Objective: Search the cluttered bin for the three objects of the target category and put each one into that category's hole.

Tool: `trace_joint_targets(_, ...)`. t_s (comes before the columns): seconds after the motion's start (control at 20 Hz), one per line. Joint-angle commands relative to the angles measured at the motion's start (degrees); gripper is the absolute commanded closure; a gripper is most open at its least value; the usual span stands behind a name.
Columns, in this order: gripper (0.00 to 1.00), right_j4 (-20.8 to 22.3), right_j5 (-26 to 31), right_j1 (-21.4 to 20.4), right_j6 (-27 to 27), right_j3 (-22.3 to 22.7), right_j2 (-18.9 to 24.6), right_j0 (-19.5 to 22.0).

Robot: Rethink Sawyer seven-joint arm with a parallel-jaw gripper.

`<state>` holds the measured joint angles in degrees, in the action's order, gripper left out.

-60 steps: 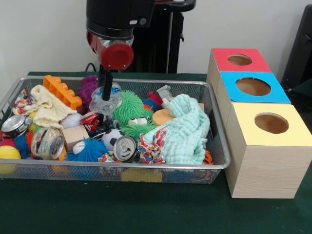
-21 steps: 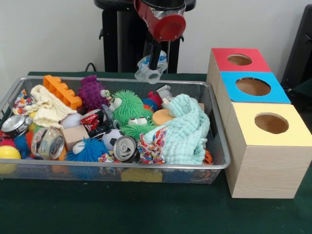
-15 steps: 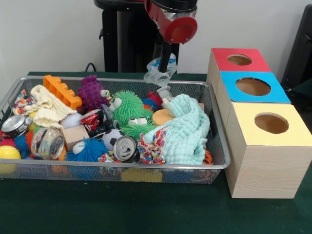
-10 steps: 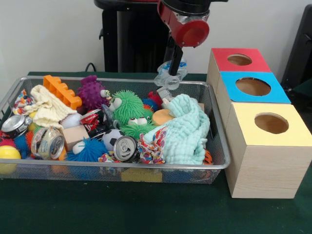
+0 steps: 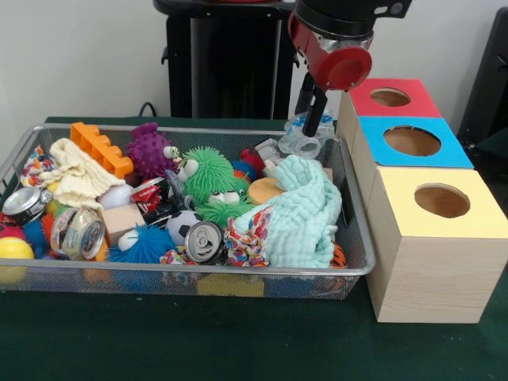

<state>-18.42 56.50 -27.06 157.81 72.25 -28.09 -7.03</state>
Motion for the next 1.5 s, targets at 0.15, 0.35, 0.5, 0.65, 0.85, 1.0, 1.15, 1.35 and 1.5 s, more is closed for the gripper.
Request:
trace_joint_targets(0.15, 1.0, -2.4, 6.5, 3.0, 17.4, -1.9, 0.4, -0.3)
trace_joint_targets(0.35, 1.0, -3.1, 9.4, 3.1, 18.3, -4.1, -0.4, -0.8)
trace_joint_targets(0.5, 1.0, -3.6, 9.6, 2.6, 18.2, -3.6, -0.9, -1.2)
trace_joint_targets(0.65, 1.0, -3.7, 11.1, 1.6, 18.0, -3.4, -1.4, -1.4)
trace_joint_targets(0.85, 1.0, -3.6, 16.5, 0.8, 17.9, -6.6, -2.6, -1.2)
trace_joint_targets(1.0, 1.0, -3.7, 19.8, 0.8, 17.9, -9.1, -2.8, -0.6)
trace_joint_targets(1.15, 1.0, -4.2, 19.0, 0.9, 18.3, -8.9, -3.0, -0.6)
trace_joint_targets(1.35, 1.0, -4.8, 19.5, 1.2, 19.5, -9.8, -3.7, -1.0)
trace_joint_targets(1.5, 1.0, -5.6, 20.0, 2.1, 21.4, -10.9, -4.1, -1.8)
